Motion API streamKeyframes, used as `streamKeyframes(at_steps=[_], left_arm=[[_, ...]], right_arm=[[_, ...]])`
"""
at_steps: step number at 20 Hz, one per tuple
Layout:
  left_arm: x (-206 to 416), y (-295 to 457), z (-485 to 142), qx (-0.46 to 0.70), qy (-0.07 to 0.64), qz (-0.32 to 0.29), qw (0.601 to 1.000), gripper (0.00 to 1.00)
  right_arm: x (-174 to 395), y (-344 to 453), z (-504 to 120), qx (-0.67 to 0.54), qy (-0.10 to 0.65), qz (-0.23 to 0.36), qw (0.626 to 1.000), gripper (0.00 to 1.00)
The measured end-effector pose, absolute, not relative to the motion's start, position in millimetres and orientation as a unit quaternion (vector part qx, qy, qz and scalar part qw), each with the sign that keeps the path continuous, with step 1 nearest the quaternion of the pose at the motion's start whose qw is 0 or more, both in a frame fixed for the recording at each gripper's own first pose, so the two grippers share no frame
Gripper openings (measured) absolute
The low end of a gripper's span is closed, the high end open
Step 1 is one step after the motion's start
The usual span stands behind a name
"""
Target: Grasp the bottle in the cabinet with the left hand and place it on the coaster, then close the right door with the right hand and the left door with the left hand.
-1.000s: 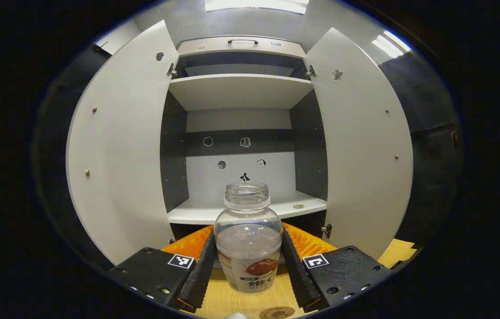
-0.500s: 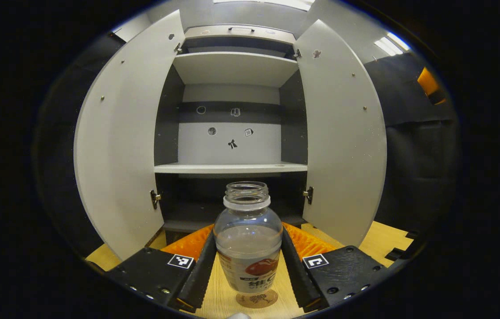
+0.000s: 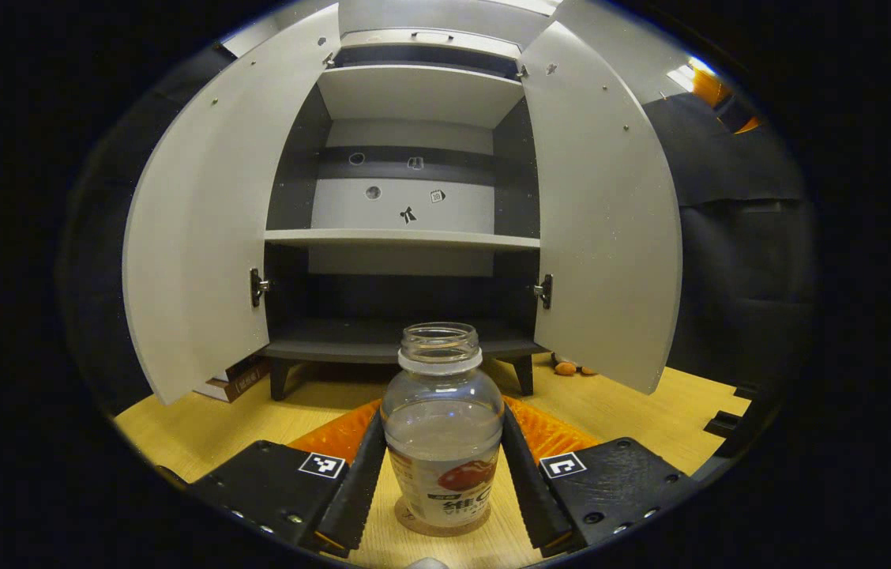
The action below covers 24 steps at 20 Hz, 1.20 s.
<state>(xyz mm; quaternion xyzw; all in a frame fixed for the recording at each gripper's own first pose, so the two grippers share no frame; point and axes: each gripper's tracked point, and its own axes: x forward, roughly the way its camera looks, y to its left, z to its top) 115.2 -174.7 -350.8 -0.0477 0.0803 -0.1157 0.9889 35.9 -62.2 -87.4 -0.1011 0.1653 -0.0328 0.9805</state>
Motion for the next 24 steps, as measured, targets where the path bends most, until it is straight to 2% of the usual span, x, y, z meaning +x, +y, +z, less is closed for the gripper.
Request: streamKeyframes(at_steps=[10, 14, 16, 20, 24], left_arm=[[124.3, -177.7, -371.3, -0.025, 0.078, -0.129, 0.988, 0.74], [114.2, -183.3, -362.5, 0.001, 0.068, -0.152, 0.986, 0.81], [115.1, -178.8, -358.4, 0.013, 0.067, -0.146, 0.987, 0.97], [122.8, -170.0, -343.9, 0.011, 0.067, -0.136, 0.988, 0.96], [129.8, -165.3, -295.3, 0.011, 0.036, -0.142, 0.989, 0.96]], right_arm=[[43.0, -59.9, -108.3, -0.103, 0.187, -0.016, 0.977, 0.82], [45.3, -59.9, -112.3, -0.099, 0.191, -0.016, 0.976, 0.82], [45.4, -57.1, -113.6, -0.095, 0.193, -0.013, 0.977, 0.82], [44.1, -52.7, -107.9, -0.095, 0.184, -0.009, 0.978, 0.82], [42.2, -51.1, -100.3, -0.08, 0.172, -0.01, 0.982, 0.82]])
